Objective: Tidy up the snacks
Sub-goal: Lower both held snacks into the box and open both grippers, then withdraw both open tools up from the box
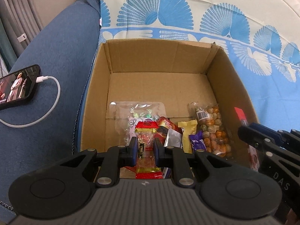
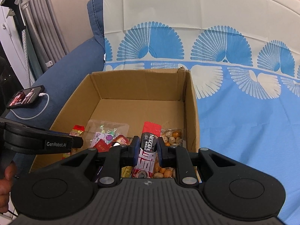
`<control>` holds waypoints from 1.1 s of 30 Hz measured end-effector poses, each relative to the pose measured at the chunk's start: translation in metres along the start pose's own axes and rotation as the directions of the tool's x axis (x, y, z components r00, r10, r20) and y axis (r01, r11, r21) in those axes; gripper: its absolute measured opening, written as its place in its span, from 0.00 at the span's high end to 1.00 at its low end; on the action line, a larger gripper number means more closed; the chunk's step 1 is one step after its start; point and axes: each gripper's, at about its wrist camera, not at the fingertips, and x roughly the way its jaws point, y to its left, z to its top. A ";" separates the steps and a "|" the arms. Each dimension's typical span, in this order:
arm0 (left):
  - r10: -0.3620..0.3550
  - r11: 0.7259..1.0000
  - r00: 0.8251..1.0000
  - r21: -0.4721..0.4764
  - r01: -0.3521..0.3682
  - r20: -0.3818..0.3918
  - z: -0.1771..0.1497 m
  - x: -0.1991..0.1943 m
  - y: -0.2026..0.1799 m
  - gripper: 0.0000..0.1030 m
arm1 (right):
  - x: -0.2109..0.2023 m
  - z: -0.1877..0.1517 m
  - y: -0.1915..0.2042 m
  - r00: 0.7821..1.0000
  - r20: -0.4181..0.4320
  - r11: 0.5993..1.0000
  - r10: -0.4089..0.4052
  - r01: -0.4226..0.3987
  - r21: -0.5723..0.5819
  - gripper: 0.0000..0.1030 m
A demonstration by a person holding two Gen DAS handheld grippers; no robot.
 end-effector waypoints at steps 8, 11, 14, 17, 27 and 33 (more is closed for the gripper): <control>0.004 1.000 1.000 -0.010 -0.004 -0.013 0.002 0.009 0.004 0.81 | 0.006 0.002 -0.001 1.000 -0.007 1.000 -0.002 0.002 0.003 0.79; 0.010 1.000 1.000 -0.016 -0.010 -0.016 0.003 0.012 0.006 0.81 | 0.009 0.003 -0.001 1.000 -0.010 1.000 -0.001 0.001 0.006 0.78; 0.025 0.999 1.000 -0.028 -0.026 -0.016 0.006 0.013 0.010 0.60 | 0.011 0.006 -0.002 1.000 -0.016 1.000 0.004 -0.003 0.020 0.78; 0.050 0.995 0.999 -0.082 -0.049 0.009 0.007 0.007 0.019 0.00 | 0.011 0.010 -0.006 0.999 -0.031 0.998 -0.006 0.008 0.065 0.52; 0.093 0.996 0.991 0.005 -0.094 0.101 -0.011 -0.039 0.008 0.00 | -0.035 0.005 -0.008 1.000 0.026 0.996 -0.004 0.002 0.087 0.24; 0.150 0.989 0.984 0.004 -0.151 0.095 -0.034 -0.061 0.002 0.00 | -0.066 -0.009 0.000 1.000 0.017 0.999 -0.022 0.021 0.038 0.16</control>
